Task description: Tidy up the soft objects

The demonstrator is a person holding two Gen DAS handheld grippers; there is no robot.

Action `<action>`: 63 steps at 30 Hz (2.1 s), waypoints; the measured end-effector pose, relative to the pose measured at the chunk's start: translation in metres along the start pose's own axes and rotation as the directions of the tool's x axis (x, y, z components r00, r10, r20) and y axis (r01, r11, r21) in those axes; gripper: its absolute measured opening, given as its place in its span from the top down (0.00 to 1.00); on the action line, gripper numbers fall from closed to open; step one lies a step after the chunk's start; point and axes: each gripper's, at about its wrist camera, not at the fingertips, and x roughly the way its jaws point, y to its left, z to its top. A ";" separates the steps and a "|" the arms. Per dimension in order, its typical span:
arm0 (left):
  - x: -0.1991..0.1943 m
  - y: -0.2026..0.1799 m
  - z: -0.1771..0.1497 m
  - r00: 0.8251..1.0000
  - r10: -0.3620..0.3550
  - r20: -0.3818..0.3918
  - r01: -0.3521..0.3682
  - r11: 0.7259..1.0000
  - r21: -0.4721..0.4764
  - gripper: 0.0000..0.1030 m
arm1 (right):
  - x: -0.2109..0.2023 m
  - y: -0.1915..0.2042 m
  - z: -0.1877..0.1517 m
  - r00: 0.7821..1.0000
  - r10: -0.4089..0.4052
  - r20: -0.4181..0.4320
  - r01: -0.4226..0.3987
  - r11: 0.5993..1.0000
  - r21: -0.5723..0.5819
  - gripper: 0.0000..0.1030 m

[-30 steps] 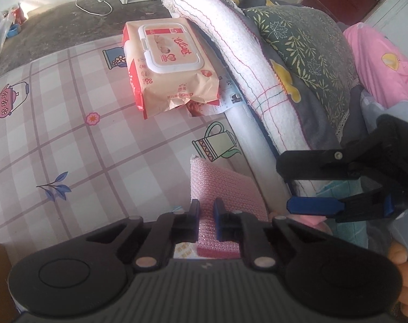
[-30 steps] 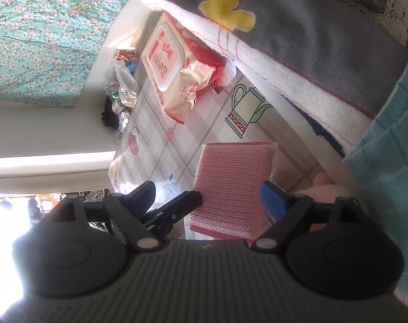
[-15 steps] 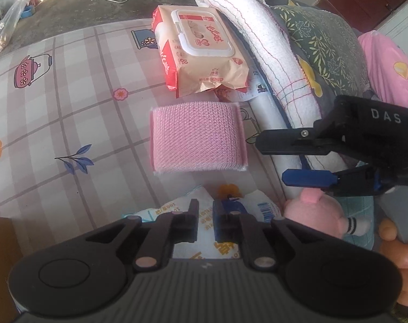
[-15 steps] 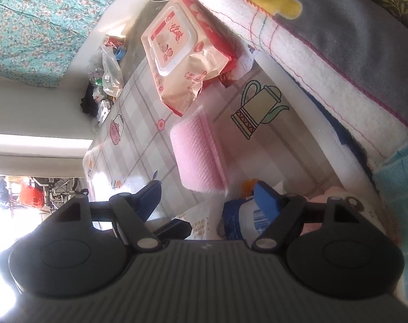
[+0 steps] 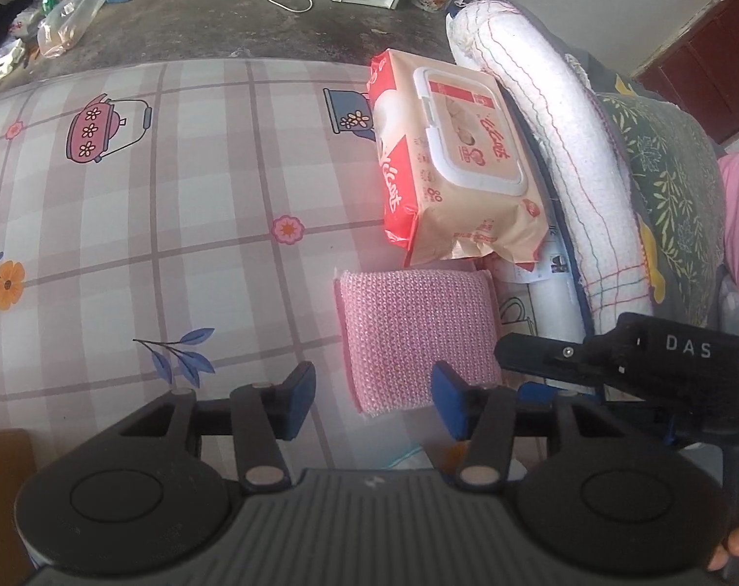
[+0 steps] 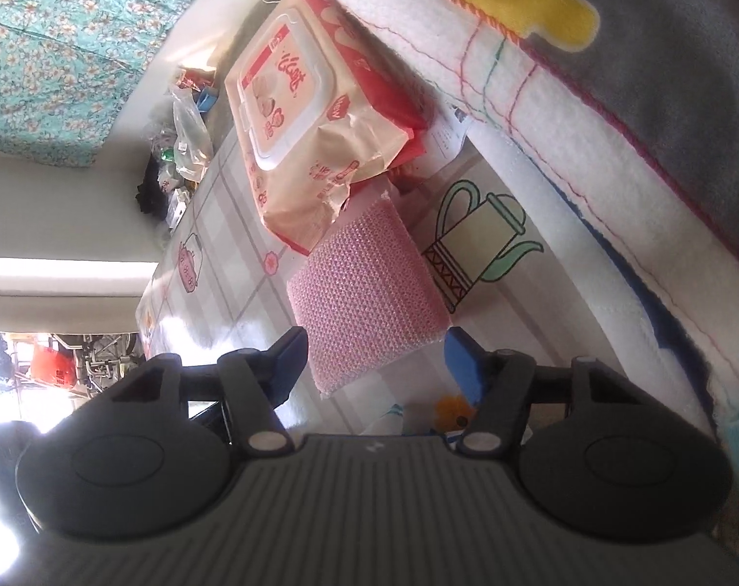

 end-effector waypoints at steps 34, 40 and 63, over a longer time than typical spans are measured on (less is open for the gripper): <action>-0.128 -0.022 -0.061 0.990 -0.117 0.075 0.116 0.993 0.025 0.64 | -0.103 0.033 -0.073 0.974 0.202 0.106 -0.186 0.972 -0.142 0.64; -0.189 0.006 -0.104 0.970 -0.212 0.120 0.212 0.977 0.009 0.76 | -0.138 0.071 -0.124 0.954 0.293 0.058 -0.273 0.933 -0.234 0.67; -0.214 0.085 -0.145 0.974 -0.072 0.214 0.060 0.996 0.063 0.57 | -0.136 0.086 -0.161 0.973 0.209 0.097 -0.177 0.947 -0.268 0.66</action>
